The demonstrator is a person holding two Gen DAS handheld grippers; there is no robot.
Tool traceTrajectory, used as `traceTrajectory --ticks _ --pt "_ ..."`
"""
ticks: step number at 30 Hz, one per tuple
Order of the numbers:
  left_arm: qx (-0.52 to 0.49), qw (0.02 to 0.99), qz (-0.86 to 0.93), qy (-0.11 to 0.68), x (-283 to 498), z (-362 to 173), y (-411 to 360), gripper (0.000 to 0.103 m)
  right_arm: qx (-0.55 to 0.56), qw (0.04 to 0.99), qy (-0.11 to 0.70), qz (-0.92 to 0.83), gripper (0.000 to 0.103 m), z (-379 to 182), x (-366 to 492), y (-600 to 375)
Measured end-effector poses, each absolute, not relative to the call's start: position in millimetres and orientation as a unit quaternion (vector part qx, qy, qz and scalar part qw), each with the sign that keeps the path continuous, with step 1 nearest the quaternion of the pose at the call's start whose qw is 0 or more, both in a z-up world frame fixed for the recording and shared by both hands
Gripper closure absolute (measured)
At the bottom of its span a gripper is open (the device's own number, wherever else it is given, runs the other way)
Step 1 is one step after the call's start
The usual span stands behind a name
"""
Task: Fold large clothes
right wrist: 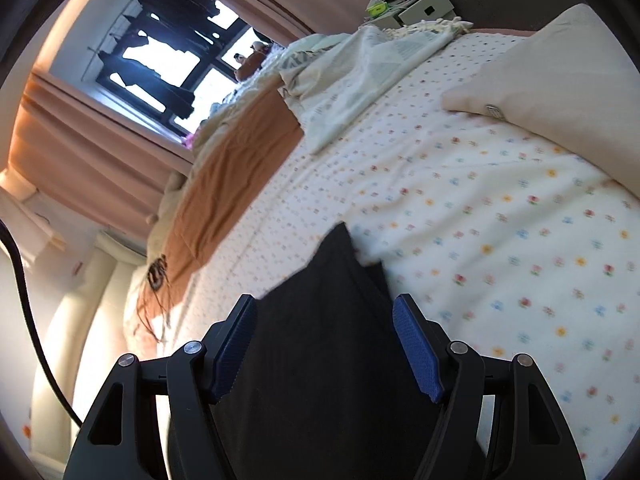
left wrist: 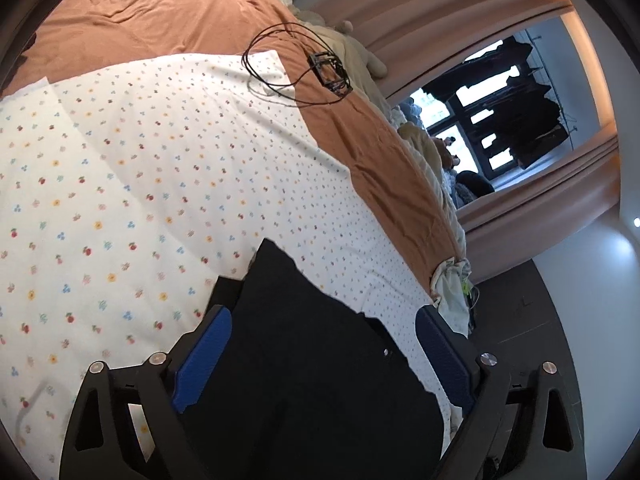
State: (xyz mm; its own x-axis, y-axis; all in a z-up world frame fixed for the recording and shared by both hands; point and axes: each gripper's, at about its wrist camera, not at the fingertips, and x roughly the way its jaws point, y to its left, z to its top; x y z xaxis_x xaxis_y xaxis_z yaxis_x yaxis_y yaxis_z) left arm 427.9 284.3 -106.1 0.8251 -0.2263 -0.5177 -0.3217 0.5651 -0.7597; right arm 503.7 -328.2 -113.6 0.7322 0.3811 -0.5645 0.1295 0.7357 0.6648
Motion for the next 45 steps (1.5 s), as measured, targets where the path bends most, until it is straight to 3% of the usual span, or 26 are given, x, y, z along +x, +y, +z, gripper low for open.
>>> traceTrajectory --ticks 2,8,12,24,27,29,32,33,34,35,38,45 --pt "-0.461 0.831 0.026 0.311 415 -111 280 0.024 0.349 0.858 0.369 0.072 0.032 -116 492 -333" --pt "-0.433 0.841 0.032 0.322 372 -114 268 0.026 0.324 0.859 0.39 0.072 0.032 -122 458 -335" --pt "-0.415 0.842 0.046 0.343 356 -119 267 0.032 0.301 0.862 0.401 0.07 0.032 -125 444 -332" --pt "-0.369 0.827 0.064 0.42 345 -160 256 0.036 0.266 0.844 0.463 0.056 0.035 -155 436 -325" --pt "-0.339 0.814 0.074 0.466 353 -182 247 0.043 0.261 0.84 0.472 0.051 0.044 -164 439 -323" --pt "-0.335 0.81 0.067 0.477 357 -193 243 0.044 0.269 0.838 0.471 0.056 0.071 -167 442 -323" --pt "-0.325 0.815 0.066 0.474 363 -198 239 0.045 0.272 0.843 0.461 0.051 0.088 -166 445 -327" --pt "-0.324 0.819 0.065 0.469 365 -198 239 0.048 0.271 0.846 0.455 0.053 0.092 -164 446 -327" --pt "-0.324 0.821 0.06 0.466 368 -197 238 0.062 0.269 0.85 0.449 0.056 0.096 -162 446 -328" --pt "-0.324 0.823 0.054 0.464 370 -196 238 0.075 0.267 0.853 0.445 0.059 0.099 -160 447 -327" --pt "-0.299 0.833 0.055 0.463 379 -191 231 0.091 0.262 0.861 0.43 0.072 0.1 -154 449 -326" --pt "-0.3 0.837 0.053 0.455 392 -190 234 0.097 0.276 0.859 0.426 0.066 0.1 -159 459 -330"
